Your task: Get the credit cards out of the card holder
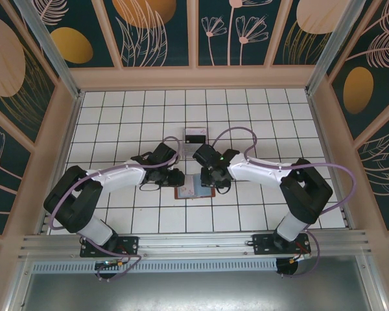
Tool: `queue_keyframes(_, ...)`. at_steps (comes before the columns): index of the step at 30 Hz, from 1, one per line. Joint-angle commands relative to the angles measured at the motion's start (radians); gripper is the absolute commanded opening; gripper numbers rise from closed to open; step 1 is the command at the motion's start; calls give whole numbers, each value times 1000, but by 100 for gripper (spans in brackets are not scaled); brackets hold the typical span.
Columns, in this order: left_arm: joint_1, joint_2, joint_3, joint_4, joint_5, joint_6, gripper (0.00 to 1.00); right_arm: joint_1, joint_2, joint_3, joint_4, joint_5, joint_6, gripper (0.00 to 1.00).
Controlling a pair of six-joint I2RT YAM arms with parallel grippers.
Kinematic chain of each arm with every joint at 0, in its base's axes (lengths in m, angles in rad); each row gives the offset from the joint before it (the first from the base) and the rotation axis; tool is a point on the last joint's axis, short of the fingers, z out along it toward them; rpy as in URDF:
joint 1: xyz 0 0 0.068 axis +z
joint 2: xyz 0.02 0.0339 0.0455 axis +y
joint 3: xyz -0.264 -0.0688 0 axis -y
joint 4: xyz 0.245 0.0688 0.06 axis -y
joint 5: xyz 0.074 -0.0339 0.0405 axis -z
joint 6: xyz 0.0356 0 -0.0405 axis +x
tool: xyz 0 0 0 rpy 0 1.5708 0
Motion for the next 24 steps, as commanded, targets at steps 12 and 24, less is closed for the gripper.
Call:
queue_keyframes(12, -5, 48, -32, -1, -16, 16, 29, 9, 5, 67, 112, -146, -9, 28)
queue_keyframes(24, -6, 48, -44, -8, -27, 21, 27, 7, 126, 98, 215, -230, -22, 22)
